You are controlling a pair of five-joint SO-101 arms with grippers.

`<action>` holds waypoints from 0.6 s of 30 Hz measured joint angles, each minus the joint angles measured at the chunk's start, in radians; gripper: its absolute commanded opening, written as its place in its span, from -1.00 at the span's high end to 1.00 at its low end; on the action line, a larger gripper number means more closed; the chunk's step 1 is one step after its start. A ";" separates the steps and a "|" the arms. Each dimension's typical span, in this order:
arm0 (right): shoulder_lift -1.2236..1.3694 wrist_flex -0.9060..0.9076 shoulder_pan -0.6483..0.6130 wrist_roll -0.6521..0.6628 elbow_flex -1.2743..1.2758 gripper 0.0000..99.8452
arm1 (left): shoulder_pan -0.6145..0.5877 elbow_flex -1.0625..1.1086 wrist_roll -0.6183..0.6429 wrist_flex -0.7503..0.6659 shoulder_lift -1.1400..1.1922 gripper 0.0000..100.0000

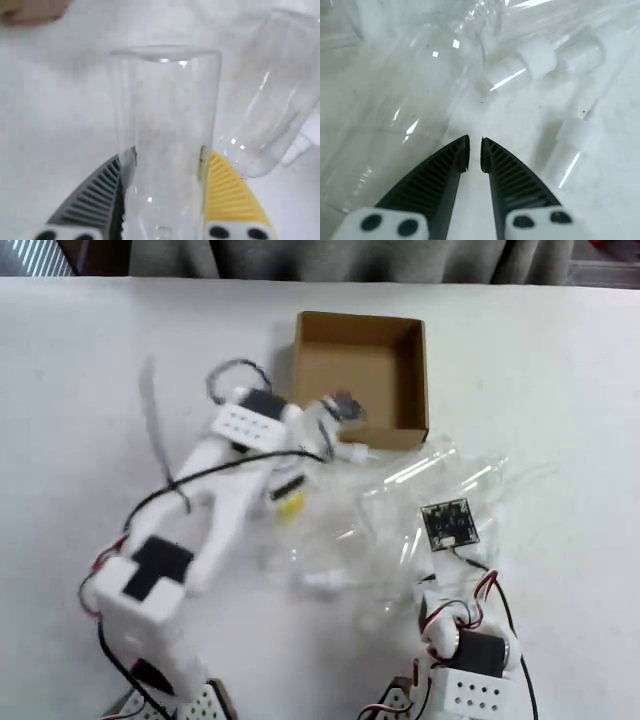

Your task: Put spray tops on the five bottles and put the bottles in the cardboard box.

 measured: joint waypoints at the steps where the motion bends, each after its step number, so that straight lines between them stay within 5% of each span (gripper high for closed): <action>1: 0.000 0.000 0.000 0.002 0.000 0.95 | -0.032 0.002 0.051 0.002 -0.038 0.96; 9: 0.000 0.000 0.000 0.003 0.000 0.95 | -0.279 0.293 0.471 -0.167 -0.325 0.96; 18: 0.000 0.000 0.000 0.003 0.000 0.95 | -0.287 0.789 0.525 -0.534 -0.595 0.96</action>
